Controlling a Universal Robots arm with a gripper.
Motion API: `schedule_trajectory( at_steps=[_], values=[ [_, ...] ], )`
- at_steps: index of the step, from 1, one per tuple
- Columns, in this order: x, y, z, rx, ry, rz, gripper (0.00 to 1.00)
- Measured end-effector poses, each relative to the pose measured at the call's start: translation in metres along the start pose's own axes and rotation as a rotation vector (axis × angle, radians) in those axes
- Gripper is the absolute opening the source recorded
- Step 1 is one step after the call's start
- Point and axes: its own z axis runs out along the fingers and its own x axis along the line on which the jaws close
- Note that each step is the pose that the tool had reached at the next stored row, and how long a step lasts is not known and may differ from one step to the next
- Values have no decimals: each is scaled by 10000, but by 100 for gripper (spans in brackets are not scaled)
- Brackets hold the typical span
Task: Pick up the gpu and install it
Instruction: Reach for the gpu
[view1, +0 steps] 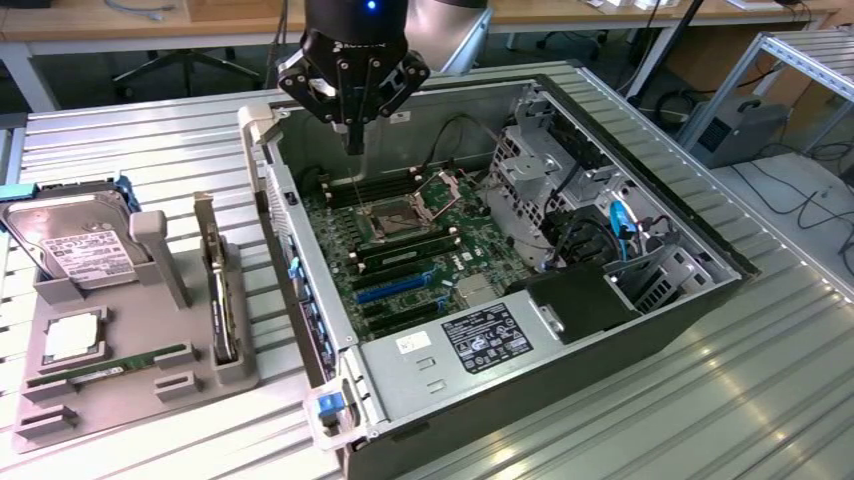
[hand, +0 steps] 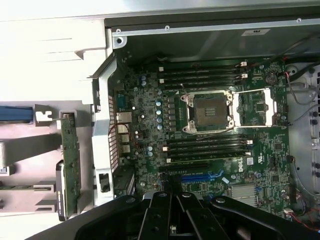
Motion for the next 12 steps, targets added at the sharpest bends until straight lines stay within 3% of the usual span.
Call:
schedule_trajectory(
  at_steps=[12],
  values=[
    [26, -2, 0, 1, 0, 0, 11]
  ],
)
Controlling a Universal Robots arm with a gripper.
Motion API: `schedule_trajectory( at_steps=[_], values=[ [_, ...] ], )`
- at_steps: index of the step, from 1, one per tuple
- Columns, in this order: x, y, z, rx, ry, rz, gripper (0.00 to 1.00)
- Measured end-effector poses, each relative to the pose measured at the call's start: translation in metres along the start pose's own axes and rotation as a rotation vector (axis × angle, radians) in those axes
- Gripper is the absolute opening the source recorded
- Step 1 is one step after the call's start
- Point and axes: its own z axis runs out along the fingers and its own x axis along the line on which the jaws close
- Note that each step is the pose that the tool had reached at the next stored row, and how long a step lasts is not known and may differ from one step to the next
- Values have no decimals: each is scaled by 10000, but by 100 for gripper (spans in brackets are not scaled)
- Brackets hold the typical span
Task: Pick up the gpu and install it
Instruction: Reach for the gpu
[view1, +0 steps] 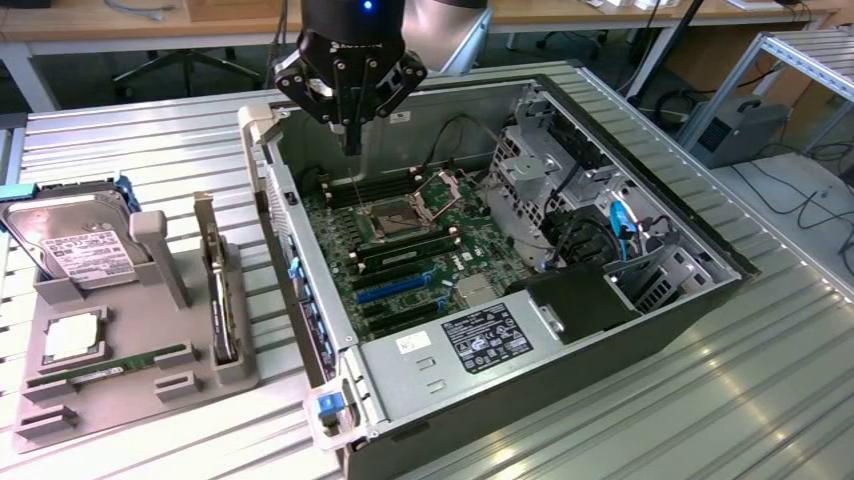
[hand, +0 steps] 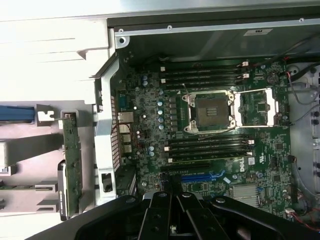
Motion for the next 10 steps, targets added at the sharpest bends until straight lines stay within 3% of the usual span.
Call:
schedule_trajectory(
  at_steps=[10],
  values=[
    [27, -2, 0, 0, 0, 1, 11]
  ],
)
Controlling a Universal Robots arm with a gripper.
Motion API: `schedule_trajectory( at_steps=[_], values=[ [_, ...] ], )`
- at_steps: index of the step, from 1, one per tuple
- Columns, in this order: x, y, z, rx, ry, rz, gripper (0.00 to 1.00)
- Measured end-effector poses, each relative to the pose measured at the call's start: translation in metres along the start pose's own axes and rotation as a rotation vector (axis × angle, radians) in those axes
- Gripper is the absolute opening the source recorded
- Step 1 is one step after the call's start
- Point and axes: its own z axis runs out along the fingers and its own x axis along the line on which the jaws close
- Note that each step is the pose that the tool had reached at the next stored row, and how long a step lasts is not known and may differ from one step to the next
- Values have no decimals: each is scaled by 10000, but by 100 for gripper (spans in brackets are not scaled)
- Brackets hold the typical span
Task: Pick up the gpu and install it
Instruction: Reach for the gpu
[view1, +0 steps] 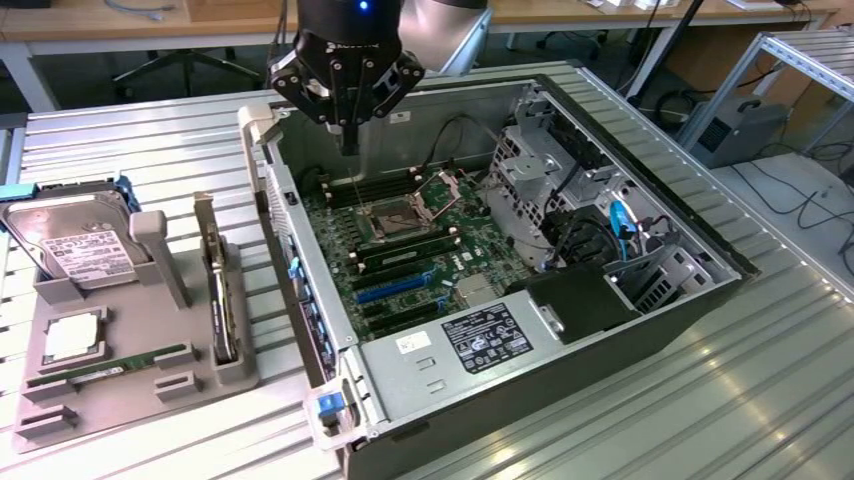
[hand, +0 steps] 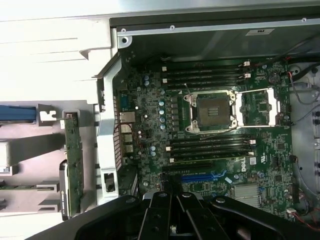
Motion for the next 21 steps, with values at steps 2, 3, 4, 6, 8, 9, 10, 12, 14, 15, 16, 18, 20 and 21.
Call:
schedule_trajectory(
  at_steps=[2, 3, 4, 6, 8, 9, 10, 12, 14, 15, 16, 18, 20, 21],
  values=[
    [5, -1, 0, 0, 1, -1, 11],
    [7, -1, 0, 0, 0, -1, 11],
    [9, -1, 0, 0, 0, 0, 11],
    [13, -1, 0, 1, 0, 0, 11],
    [17, -2, 0, 1, 0, -1, 11],
    [19, -2, 0, 0, 0, 0, 11],
    [21, -2, -1, 1, 0, -1, 11],
    [26, -2, -1, 1, 1, 0, 11],
    [31, -3, 0, 0, 0, 0, 11],
    [33, -3, 0, 0, 0, 0, 11],
    [36, -3, -1, 1, 0, 0, 11],
    [40, -3, -1, 1, 0, -1, 11],
    [45, -4, -1, 1, 0, 0, 11],
    [47, -4, -1, 1, 0, 0, 11]
  ],
)
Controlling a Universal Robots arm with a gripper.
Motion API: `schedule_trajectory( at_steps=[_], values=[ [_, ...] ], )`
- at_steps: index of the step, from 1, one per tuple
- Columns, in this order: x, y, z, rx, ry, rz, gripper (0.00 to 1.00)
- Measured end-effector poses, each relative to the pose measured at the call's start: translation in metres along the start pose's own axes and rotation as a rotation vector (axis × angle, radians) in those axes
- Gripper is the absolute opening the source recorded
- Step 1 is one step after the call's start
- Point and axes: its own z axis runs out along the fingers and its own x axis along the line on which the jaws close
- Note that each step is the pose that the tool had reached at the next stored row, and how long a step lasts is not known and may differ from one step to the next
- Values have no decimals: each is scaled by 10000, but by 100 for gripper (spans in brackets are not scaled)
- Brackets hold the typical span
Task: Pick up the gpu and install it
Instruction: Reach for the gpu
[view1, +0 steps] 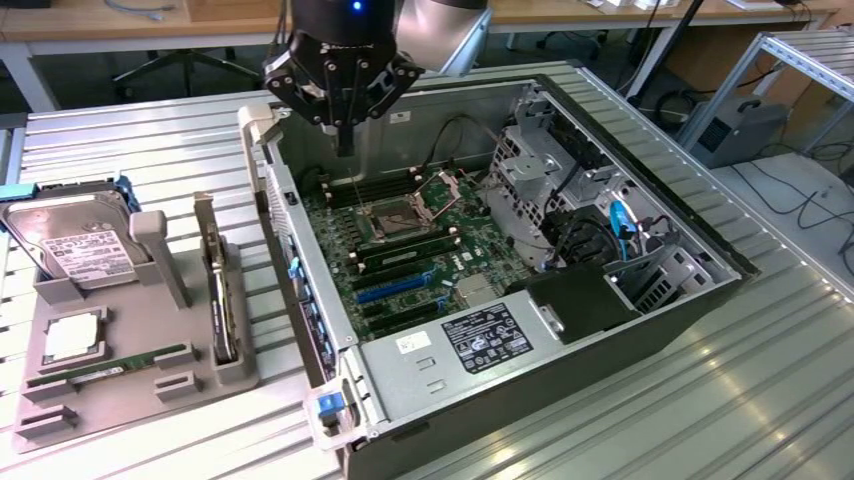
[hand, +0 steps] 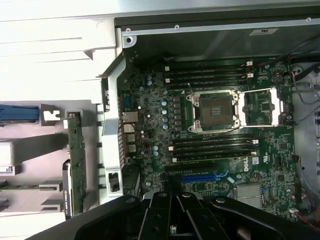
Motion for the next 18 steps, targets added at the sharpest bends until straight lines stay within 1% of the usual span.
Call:
schedule_trajectory(
  at_steps=[18],
  values=[
    [44, -3, -1, 0, 1, 0, 11]
  ],
)
